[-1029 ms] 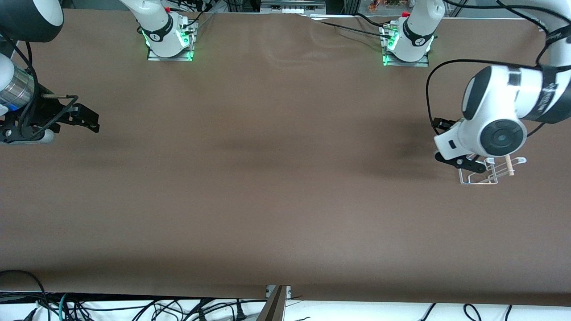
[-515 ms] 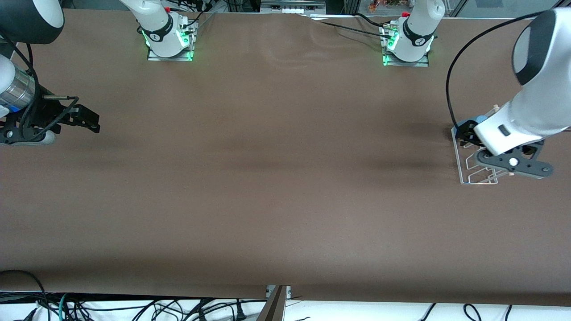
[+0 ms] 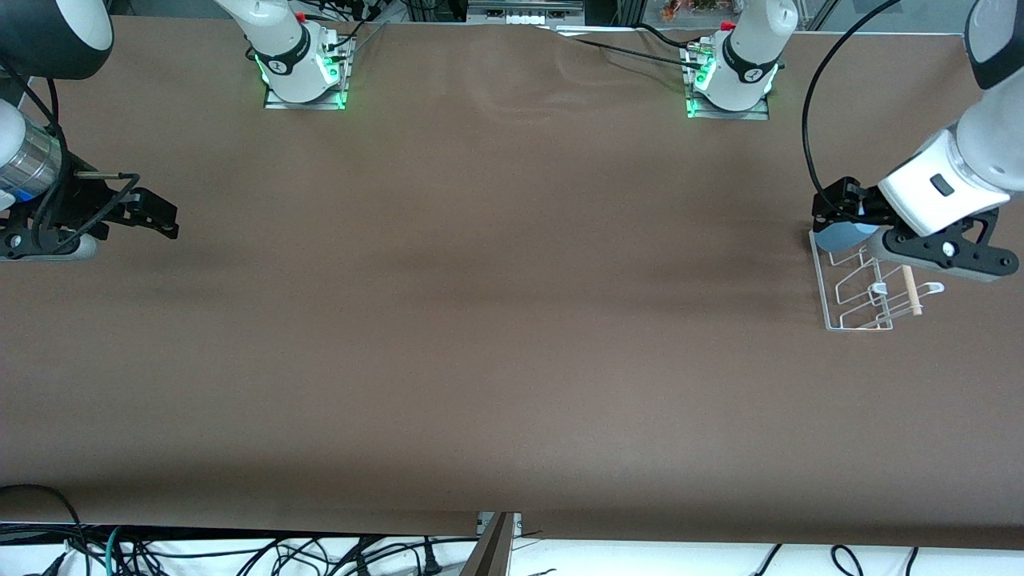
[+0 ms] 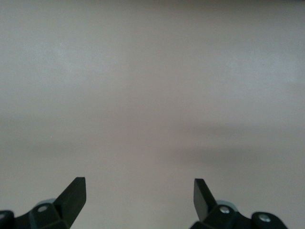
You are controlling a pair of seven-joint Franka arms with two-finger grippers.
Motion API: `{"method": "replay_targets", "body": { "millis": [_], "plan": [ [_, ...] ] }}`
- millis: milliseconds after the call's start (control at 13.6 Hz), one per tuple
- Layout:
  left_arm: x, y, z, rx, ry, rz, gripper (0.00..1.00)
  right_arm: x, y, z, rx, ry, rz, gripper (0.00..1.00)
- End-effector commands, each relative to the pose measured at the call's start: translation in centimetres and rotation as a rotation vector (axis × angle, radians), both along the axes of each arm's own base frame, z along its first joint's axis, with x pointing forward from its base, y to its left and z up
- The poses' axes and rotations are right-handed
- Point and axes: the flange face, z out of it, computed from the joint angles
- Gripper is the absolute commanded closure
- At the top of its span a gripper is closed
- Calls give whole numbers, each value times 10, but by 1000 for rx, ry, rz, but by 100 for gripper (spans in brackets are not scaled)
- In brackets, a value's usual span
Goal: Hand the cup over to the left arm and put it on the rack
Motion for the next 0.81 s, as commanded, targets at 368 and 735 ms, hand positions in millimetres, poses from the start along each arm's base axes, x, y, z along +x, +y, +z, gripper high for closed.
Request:
{"method": "replay_targets", "body": {
  "millis": [368,735],
  "plan": [
    [-39,30,-10,-6,-71,59,0,1,-5,4,21,5,0,0],
    [-42,30,-9,-9,-49,61,0,1,-5,5,21,4,0,0]
  ]
}}
